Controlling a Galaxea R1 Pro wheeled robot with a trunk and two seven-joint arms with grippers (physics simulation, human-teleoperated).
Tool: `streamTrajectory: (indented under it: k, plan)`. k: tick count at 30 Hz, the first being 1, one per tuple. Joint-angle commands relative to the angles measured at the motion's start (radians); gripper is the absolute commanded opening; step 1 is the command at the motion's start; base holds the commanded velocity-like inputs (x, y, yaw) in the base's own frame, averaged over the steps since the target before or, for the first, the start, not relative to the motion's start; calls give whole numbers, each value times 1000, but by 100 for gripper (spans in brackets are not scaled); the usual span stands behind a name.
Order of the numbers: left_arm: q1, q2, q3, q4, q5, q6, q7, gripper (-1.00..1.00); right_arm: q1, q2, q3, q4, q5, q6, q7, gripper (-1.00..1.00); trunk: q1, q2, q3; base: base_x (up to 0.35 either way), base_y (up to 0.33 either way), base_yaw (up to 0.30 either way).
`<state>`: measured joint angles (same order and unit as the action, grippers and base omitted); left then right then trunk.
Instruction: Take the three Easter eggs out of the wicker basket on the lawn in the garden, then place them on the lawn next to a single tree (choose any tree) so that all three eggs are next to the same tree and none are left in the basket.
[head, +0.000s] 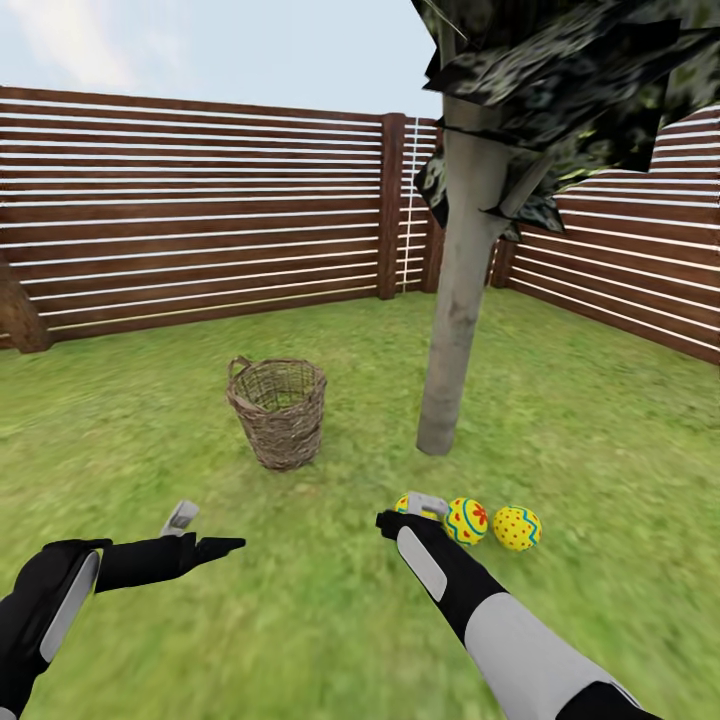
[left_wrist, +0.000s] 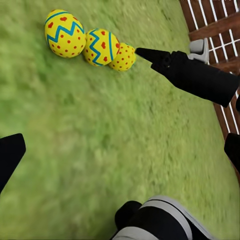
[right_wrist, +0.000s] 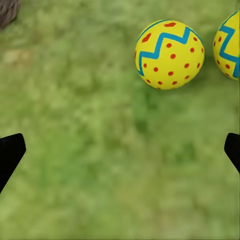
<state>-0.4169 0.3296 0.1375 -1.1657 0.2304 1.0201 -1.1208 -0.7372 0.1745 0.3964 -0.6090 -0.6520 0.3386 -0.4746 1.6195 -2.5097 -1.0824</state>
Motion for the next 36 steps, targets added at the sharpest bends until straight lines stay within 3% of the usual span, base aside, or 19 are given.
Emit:
streamTrajectory:
  k: [1,11,36]
  plan:
    - [0,0,1,0,0,5,-3,100,-1,0,2,-1,-5,3,-7,100,-1,0,3,-61,0,0]
    - [0,0,1,0,0,5,-2,100,-1,0,1,0,-6,4,-7,100,-5,2,38,-216,0,0]
    - [0,0,0,0,0,5,-2,100,-1,0,1,0,-6,5,-7,100,-16,8,96,-7,0,0]
